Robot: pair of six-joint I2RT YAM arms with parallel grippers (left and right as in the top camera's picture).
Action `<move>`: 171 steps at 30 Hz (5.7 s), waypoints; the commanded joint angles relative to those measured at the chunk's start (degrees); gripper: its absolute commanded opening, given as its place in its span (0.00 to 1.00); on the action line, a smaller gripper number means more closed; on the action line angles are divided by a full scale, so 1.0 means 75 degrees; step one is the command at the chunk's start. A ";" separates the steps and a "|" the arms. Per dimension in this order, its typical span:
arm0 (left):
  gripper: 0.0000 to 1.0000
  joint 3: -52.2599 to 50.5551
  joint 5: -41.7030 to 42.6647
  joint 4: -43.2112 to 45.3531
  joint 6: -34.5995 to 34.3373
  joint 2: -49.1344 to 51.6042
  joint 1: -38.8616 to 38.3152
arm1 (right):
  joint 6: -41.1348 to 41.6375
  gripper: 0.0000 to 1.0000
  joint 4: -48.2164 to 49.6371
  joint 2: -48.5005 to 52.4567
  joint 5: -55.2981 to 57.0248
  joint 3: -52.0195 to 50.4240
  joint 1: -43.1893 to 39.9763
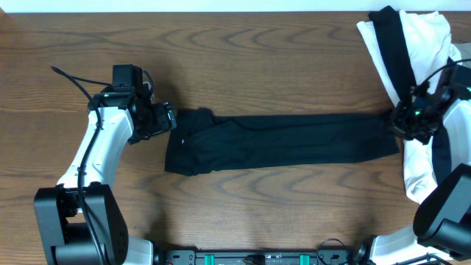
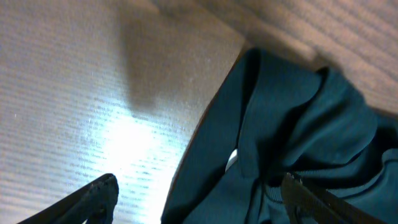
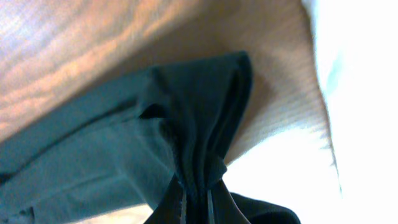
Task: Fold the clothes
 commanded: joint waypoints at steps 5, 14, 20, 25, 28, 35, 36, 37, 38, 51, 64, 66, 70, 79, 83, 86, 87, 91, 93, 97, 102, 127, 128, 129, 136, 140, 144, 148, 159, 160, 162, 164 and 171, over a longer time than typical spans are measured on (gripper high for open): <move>0.86 0.0038 0.0073 -0.0239 -0.0041 0.0006 -0.0023 | 0.0175 0.01 -0.0300 -0.0166 0.0082 0.0137 0.1451; 0.86 0.0017 0.0076 -0.0478 -0.0041 0.0006 -0.0023 | 0.0962 0.01 0.0052 -0.0166 0.0108 0.0149 0.3319; 0.86 0.0015 0.0076 -0.0513 -0.0047 0.0009 -0.0023 | 0.1623 0.01 0.0379 -0.0166 0.0117 0.0149 0.4360; 0.86 -0.0064 0.0076 -0.0504 -0.0047 0.0015 -0.0023 | 0.2101 0.01 0.0545 -0.0166 0.0297 0.0149 0.4989; 0.86 -0.0114 0.0076 -0.0510 -0.0047 0.0026 -0.0023 | 0.2294 0.01 0.0816 -0.0166 0.0300 0.0146 0.5368; 0.86 -0.0114 0.0076 -0.0507 -0.0047 0.0041 -0.0023 | 0.2553 0.01 0.1291 -0.0134 0.0370 0.0146 0.5977; 0.86 -0.0114 0.0076 -0.0507 -0.0047 0.0041 -0.0023 | 0.2602 0.01 0.1303 -0.0131 0.0440 0.0146 0.6021; 0.86 -0.0114 0.0076 -0.0507 -0.0047 0.0041 -0.0023 | 0.2655 0.01 0.1309 -0.0117 0.0490 0.0146 0.6062; 0.86 -0.0114 0.0079 -0.0507 -0.0050 0.0041 -0.0023 | 0.2672 0.01 0.1326 -0.0105 0.0504 0.0146 0.6091; 0.86 -0.0114 0.0076 -0.0507 -0.0073 0.0041 -0.0023 | 0.1256 0.57 0.1912 -0.0093 -0.1119 0.0146 0.6359; 0.87 -0.0114 0.0076 -0.0504 -0.0070 0.0041 -0.0023 | 0.1384 0.50 0.1437 -0.0093 0.0557 0.0146 0.5858; 0.87 -0.0114 0.0076 -0.0507 -0.0073 0.0041 -0.0023 | 0.1443 0.47 0.1460 -0.0093 0.1096 0.0146 0.5767; 0.88 -0.0114 0.0079 -0.0507 -0.0073 0.0041 -0.0023 | 0.1434 0.41 0.1693 -0.0093 0.1276 0.0146 0.5706; 0.88 -0.0114 0.0079 -0.0507 -0.0073 0.0041 -0.0023 | 0.1437 0.49 0.2244 0.0326 0.1603 0.0125 0.5715; 0.87 -0.0114 0.0079 -0.0507 -0.0073 0.0041 -0.0023 | 0.1440 0.44 0.2448 0.0810 0.1466 0.0125 0.5715; 0.88 -0.0114 0.0076 -0.0507 -0.0073 0.0041 -0.0023 | 0.1440 0.41 0.2678 0.1285 0.1023 0.0125 0.5756; 0.88 -0.0114 0.0076 -0.0504 -0.0070 0.0041 -0.0023 | 0.1419 0.40 0.2806 0.1425 0.0685 0.0125 0.5796; 0.88 -0.0114 0.0076 -0.0504 -0.0070 0.0041 -0.0023 | 0.0950 0.40 0.3194 0.1877 -0.0402 0.0125 0.6003; 0.88 -0.0114 0.0076 -0.0504 -0.0070 0.0041 -0.0023 | 0.0851 0.40 0.3252 0.2002 -0.0539 0.0125 0.6105; 0.88 -0.0114 0.0076 -0.0504 -0.0070 0.0041 -0.0023 | 0.0560 0.43 0.3281 0.1999 -0.0577 0.0128 0.6199; 0.88 -0.0114 0.0076 -0.0510 -0.0070 0.0041 -0.0023 | 0.0554 0.48 0.3302 0.1944 -0.0498 0.0134 0.6105; 0.98 -0.0114 0.1341 -0.0137 0.1169 0.0784 -0.0023 | 0.0571 0.55 0.0927 -0.0836 0.1055 0.0166 0.5281; 0.98 -0.0114 0.1521 -0.0169 0.1335 0.0933 -0.0023 | 0.0571 0.55 0.0927 -0.0836 0.1055 0.0166 0.5281; 0.98 -0.0114 0.1617 -0.0198 0.1405 0.1067 -0.0023 | 0.0571 0.55 0.0927 -0.0836 0.1055 0.0166 0.5278; 0.98 -0.0114 0.2436 -0.0265 0.1827 0.1999 -0.0023 | 0.0577 0.55 0.0927 -0.0836 0.1052 0.0166 0.5281; 0.98 -0.0114 0.2509 -0.0408 0.1827 0.2448 -0.0023 | 0.0577 0.55 0.0927 -0.0836 0.1049 0.0166 0.5281; 0.86 -0.0114 0.2509 -0.0653 0.1830 0.2681 -0.0023 | 0.0580 0.55 0.0930 -0.0836 0.1052 0.0166 0.5281; 0.74 -0.0114 0.2527 -0.0653 0.1830 0.2684 -0.0023 | 0.0580 0.55 0.0927 -0.0836 0.1049 0.0166 0.5281; 0.06 -0.0041 0.2690 -0.0545 0.1853 0.2591 0.0012 | 0.0641 0.53 0.0874 -0.0836 0.1046 0.0166 0.5281; 0.06 -0.0020 0.2687 -0.0548 0.1853 0.2530 0.0032 | 0.0641 0.52 0.0874 -0.0836 0.1052 0.0166 0.5281; 0.06 0.0017 0.2687 -0.0568 0.1853 0.2384 0.0085 | 0.0699 0.51 0.0880 -0.0839 0.1096 0.0166 0.5254; 0.06 0.0052 0.2678 -0.0624 0.1853 0.2162 0.0201 | 0.0985 0.50 0.0866 -0.0860 0.1384 0.0169 0.5149; 0.06 0.0079 0.2553 -0.0679 0.1644 0.1233 0.1122 | 0.1180 0.52 0.0685 -0.1122 0.1620 0.0178 0.4144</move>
